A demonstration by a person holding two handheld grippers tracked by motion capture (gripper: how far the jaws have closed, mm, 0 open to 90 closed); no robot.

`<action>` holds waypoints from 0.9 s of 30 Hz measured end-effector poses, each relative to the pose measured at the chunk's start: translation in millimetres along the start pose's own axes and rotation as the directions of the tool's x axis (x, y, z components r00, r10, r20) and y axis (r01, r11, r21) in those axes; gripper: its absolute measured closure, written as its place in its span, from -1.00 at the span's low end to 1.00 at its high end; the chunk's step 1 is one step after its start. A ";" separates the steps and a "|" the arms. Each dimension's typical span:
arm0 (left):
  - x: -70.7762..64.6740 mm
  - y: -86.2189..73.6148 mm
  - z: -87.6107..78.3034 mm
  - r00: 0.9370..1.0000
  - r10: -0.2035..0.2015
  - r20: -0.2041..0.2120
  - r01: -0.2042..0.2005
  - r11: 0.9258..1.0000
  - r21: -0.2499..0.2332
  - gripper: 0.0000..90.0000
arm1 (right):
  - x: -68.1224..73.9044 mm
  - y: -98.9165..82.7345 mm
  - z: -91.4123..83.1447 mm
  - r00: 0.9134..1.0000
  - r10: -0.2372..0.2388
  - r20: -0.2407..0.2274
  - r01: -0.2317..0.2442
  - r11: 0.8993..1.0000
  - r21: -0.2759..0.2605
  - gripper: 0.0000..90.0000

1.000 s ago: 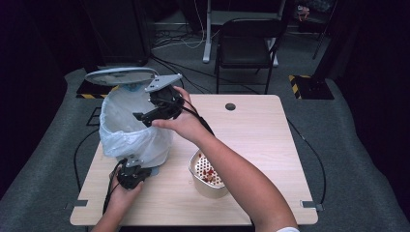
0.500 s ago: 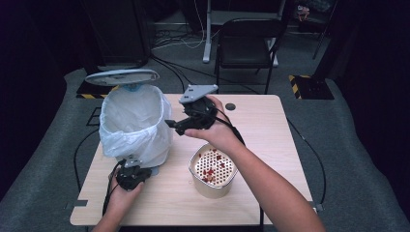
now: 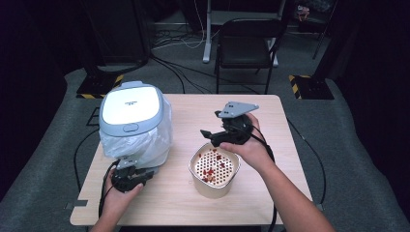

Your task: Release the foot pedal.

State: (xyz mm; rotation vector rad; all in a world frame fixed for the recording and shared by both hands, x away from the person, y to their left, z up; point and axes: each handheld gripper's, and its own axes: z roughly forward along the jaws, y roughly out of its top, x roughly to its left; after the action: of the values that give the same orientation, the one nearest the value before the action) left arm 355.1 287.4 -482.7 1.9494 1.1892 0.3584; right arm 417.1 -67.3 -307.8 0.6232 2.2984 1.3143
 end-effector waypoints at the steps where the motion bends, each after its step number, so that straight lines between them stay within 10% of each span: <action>1: -0.3 -0.2 -0.5 1.000 -0.006 -0.003 0.006 1.000 0.002 0.26 | -0.9 -5.4 -3.2 1.000 0.001 0.013 -0.001 1.000 0.000 -0.50; 6: -0.5 1.9 -5.3 0.999 -0.047 0.020 0.047 0.999 0.004 0.19 | -4.7 -33.3 -24.4 0.998 0.030 0.055 -0.030 1.000 -0.001 -0.50; 7: 3.8 3.3 -6.9 1.000 0.016 0.023 -0.016 1.000 0.006 0.18 | -4.7 -36.8 -28.1 0.997 0.032 0.064 -0.032 0.999 0.000 -0.50; 15: 11.0 2.2 -10.7 0.999 0.025 0.025 -0.025 1.000 0.019 0.12 | -9.2 -73.1 -62.3 0.984 0.076 0.159 -0.077 0.997 0.002 -0.49; 16: 7.8 -0.6 -11.4 0.999 -0.034 0.029 0.033 0.999 0.033 0.10 | -9.8 -78.4 -64.9 0.982 0.077 0.171 -0.079 0.997 0.004 -0.49; 27: 22.5 -13.2 -19.1 1.000 0.006 -0.009 -0.006 0.998 0.060 0.06 | -14.7 -135.6 -73.3 0.946 0.141 0.292 -0.166 0.984 0.063 -0.49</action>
State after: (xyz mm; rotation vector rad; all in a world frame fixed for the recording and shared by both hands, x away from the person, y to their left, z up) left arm 347.2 318.7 -484.3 2.0049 1.2125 0.3388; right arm 364.8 -187.4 -390.2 0.9729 2.1109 1.1095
